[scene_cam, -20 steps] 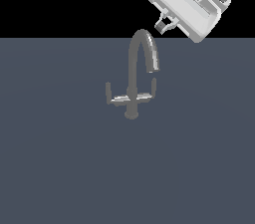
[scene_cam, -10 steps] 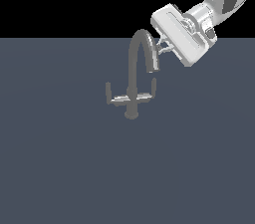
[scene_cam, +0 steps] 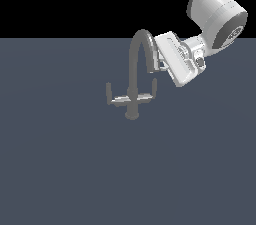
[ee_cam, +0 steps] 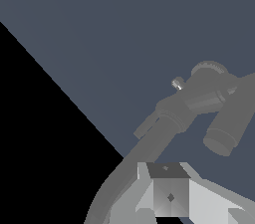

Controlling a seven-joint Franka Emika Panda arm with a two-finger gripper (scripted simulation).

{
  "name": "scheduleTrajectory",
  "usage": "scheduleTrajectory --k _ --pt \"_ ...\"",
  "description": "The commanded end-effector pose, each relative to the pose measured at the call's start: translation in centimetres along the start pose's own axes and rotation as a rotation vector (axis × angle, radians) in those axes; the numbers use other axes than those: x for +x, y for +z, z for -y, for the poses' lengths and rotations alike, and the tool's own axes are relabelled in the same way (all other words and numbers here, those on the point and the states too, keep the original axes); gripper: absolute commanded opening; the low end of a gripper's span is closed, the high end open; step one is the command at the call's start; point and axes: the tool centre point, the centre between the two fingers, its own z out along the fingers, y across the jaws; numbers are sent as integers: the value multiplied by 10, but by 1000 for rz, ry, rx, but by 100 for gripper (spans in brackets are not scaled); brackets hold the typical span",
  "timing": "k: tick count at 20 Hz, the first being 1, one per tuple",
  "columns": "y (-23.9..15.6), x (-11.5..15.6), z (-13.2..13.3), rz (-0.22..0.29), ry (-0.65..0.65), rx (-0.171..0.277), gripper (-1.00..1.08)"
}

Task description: Turn on the faucet by rotating a designated handle.

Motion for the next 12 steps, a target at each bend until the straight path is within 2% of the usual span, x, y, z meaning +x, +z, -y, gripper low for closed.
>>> scheduleTrajectory --k 1,6,12 --pt "5 14 -6 21 17 41 -100" --pt "14 37 -15 53 45 101 -100" --pt "21 53 -21 77 67 146 -100"
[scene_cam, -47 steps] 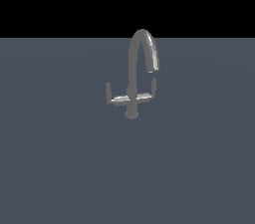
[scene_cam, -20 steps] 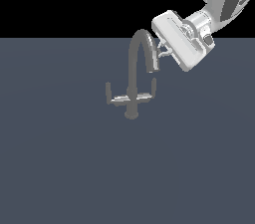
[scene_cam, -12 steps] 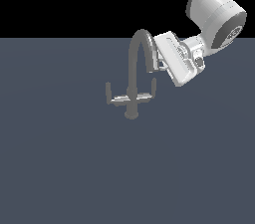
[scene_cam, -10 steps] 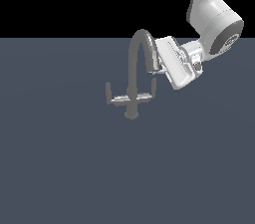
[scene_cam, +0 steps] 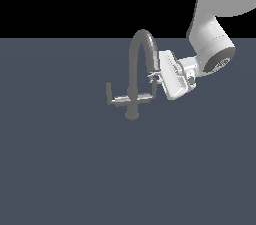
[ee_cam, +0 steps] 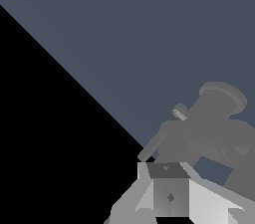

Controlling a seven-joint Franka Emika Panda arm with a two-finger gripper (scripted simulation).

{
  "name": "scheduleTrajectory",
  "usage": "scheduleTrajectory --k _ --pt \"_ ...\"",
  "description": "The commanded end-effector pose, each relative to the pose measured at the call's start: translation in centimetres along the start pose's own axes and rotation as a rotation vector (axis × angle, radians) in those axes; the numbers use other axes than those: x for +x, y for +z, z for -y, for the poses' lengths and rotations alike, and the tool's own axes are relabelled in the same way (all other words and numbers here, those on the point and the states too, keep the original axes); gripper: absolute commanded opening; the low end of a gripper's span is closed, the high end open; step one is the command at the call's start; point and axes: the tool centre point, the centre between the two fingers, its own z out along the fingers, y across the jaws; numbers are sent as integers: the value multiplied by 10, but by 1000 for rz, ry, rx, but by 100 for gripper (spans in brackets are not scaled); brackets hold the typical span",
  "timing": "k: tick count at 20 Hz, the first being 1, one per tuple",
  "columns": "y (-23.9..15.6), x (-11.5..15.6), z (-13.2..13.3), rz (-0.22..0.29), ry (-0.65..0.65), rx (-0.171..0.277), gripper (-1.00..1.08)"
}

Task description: Turn on the faucet by rotating a designated handle.

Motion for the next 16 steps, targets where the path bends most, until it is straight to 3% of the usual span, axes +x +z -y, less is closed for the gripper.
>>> scheduleTrajectory --k 1,16 --pt "2 5 -1 7 6 14 -100" --pt "2 1 -7 13 12 25 -100"
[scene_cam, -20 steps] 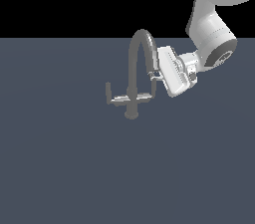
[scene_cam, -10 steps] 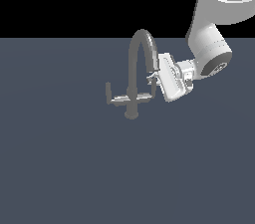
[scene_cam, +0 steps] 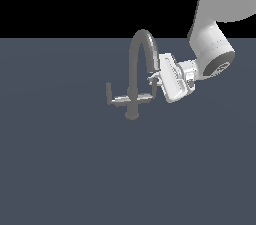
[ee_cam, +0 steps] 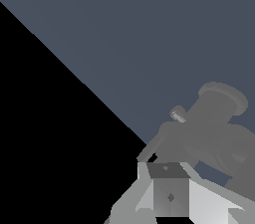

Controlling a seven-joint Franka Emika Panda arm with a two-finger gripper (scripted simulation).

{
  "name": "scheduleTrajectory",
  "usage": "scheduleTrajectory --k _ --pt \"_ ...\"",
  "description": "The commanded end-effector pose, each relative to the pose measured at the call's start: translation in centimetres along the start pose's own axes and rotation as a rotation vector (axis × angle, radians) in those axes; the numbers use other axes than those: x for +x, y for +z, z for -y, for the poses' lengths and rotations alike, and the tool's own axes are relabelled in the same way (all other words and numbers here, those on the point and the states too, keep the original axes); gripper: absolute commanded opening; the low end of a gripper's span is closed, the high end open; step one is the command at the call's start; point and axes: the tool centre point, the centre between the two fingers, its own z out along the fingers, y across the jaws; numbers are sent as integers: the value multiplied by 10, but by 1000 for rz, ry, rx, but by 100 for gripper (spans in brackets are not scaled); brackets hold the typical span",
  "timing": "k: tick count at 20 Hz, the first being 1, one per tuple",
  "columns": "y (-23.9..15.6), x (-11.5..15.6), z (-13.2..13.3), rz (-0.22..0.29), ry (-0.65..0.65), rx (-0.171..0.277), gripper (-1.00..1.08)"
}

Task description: Turn on the faucet by rotating a designated handle.

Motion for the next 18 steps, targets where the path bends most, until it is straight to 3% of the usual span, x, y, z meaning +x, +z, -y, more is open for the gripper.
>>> scheduleTrajectory --k 1,16,18 --pt "-1 -4 -2 0 0 0 -100" --pt "-5 -35 -18 0 0 0 -100" --pt "-3 -30 -19 -3 2 1 -100"
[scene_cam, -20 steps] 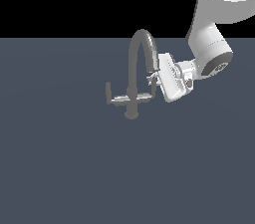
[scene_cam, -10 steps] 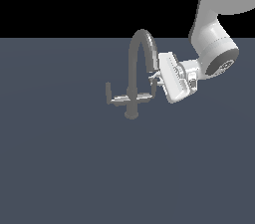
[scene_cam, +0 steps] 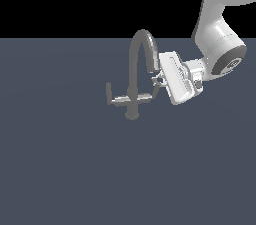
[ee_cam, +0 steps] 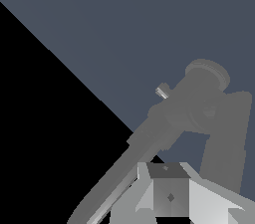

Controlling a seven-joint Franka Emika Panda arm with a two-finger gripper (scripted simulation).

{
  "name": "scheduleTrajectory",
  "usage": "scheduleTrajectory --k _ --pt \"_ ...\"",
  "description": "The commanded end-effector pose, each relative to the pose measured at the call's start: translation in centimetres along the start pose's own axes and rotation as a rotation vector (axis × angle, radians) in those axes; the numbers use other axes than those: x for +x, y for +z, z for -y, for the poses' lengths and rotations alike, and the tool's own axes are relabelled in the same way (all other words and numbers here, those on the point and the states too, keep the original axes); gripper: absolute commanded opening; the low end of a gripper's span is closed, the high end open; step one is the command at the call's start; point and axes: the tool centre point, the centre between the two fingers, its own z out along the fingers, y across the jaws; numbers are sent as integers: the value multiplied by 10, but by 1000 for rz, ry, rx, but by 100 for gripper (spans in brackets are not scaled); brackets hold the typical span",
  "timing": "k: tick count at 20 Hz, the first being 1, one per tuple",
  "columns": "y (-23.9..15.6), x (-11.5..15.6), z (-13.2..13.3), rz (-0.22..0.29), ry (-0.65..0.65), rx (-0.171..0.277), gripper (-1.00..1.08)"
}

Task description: Turn on the faucet by rotating a designated handle.

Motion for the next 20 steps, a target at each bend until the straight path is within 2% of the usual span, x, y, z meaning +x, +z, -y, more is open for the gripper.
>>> scheduleTrajectory --k 1,16,17,18,20 --pt "0 -1 -4 1 1 0 -100" --pt "-1 -23 -49 4 0 0 -100" --pt "-1 -23 -49 4 0 0 -100" --pt "0 -11 -26 -29 -48 -7 -100" --pt "2 -8 -43 -21 -37 -5 -100"
